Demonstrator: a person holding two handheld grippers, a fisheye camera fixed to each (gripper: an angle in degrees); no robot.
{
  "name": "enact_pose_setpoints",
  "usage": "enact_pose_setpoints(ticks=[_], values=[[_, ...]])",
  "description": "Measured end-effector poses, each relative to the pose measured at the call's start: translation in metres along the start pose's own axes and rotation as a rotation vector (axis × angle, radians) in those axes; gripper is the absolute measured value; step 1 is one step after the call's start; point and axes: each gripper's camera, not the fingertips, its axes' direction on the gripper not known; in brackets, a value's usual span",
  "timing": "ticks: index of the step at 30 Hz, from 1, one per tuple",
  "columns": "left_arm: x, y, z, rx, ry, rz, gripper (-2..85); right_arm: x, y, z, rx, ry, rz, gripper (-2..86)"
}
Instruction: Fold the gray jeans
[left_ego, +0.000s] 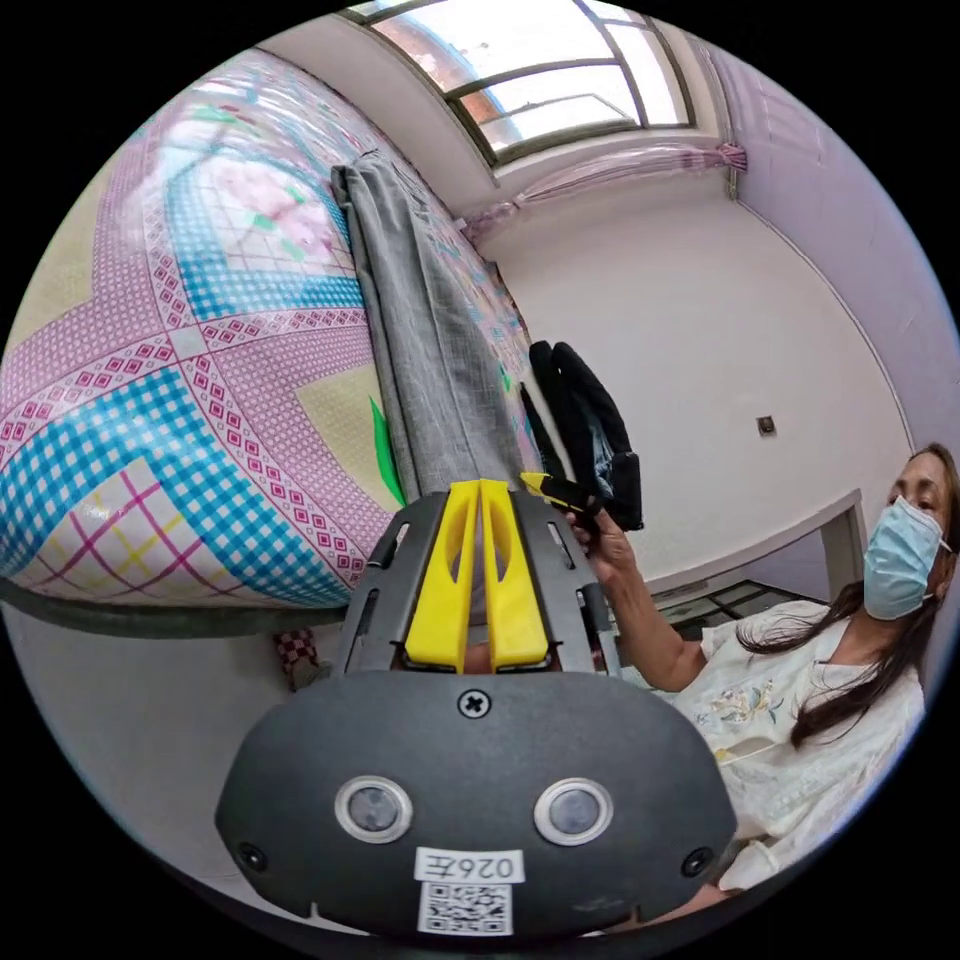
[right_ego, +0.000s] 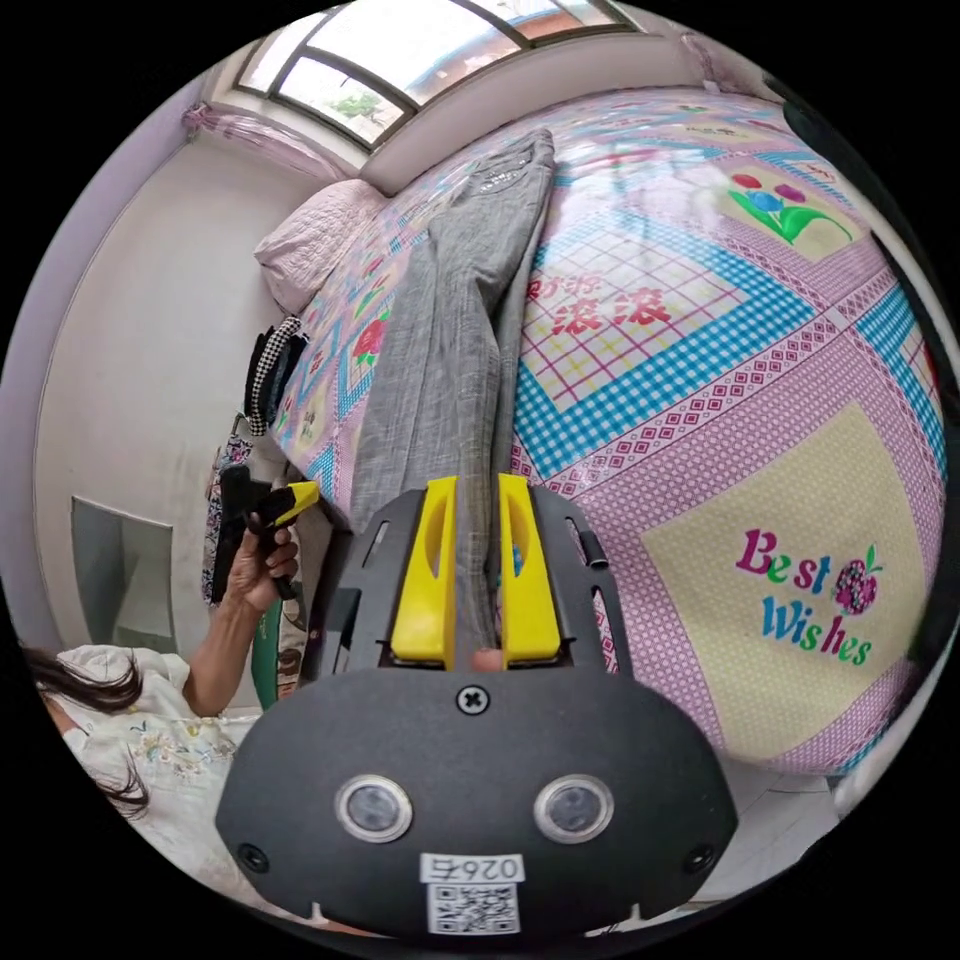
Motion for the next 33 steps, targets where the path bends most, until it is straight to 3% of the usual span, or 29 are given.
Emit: enact_pose_setpoints(ticks=[4,11,15,22,27,28,30,32,33], values=[[0.033,-0.017,0.024,-0.052,-0.031,0.063,-1.0,0.001,0.015,0.031,-0.131,0.033,-0.038,4.5],[0.092,-0.080,0.065,-0.144,-0.212,0.172,-1.0,0.014,0.024,-0.005,0.017,0.020,-0.009,6.0],[0.117,-0.135,0.085,-0.183,-0.289,0.218,-0.9,0.028,-0.039,-0.013,0.082,0.028,-0.045,5.0],[0.155,-0.219,0.110,-0.257,-0.405,0.320,0.9,0.045,-0.192,0.027,0.016,0.051,-0.150,5.7],[0.160,-0.279,0.116,-0.246,-0.548,0.317,15.2,0.057,-0.269,0.062,-0.032,0.108,-0.142,7.9],[0.156,-0.286,0.117,-0.237,-0.572,0.300,16.9,0.060,-0.283,0.076,-0.057,0.135,-0.145,4.5],[0.133,-0.309,0.132,-0.375,-0.663,0.267,4.4,0.056,-0.299,0.099,-0.170,0.171,-0.216,1.3],[0.115,-0.319,0.138,-0.501,-0.637,0.223,0.4,0.046,-0.300,0.080,-0.092,0.261,-0.261,0.4],[0.113,-0.323,0.124,-0.456,-0.580,0.202,-0.1,0.047,-0.296,0.068,-0.034,0.316,-0.282,0.8]])
